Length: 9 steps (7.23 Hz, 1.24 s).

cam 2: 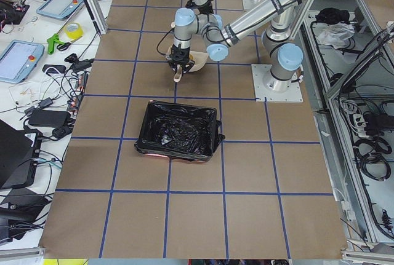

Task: Sweep and dump trash into bin
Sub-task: 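Lift the dustpan over the bin with the left gripper while the right returns the brush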

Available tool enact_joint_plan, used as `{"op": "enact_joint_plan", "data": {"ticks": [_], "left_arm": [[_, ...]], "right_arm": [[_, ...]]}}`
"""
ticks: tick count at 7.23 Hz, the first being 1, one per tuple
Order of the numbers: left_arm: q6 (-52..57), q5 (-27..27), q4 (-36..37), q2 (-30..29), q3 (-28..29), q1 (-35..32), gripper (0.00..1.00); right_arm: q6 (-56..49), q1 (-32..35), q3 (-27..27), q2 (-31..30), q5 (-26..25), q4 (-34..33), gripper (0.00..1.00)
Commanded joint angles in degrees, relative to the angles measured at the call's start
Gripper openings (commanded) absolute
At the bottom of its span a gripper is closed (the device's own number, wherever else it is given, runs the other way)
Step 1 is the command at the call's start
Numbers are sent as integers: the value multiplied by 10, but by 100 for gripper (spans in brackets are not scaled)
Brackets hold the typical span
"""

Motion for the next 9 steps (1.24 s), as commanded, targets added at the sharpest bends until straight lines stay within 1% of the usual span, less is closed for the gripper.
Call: {"op": "enact_joint_plan", "data": {"ticks": [1,2,3,4,6,7,8,9], "left_arm": [[-4,-26,-84,4,62,2,0],[-4,-45,-114,1,92,9,0],[5,-51,-129,-3,114,29,0],[7,-70,-153,-5,139,48,0],[37,-73,-184,-11,187,76,0],[67,-73,-198,-12,209,105,0],[126,-73,-216,-12,231,135,0],[173,-72,-236,-12,246,171,0]], "right_arm": [[-136,-97,60,-62,-56,14,9],[-203,-148,74,-79,-95,20,9],[-247,-194,75,-85,-120,22,9],[-289,-245,75,-88,-124,17,9],[-335,-332,75,-81,-131,4,9],[-360,-369,75,-74,-149,-31,9],[-397,-391,68,-61,-177,-58,9],[-426,-416,69,-45,-182,-99,8]]}}
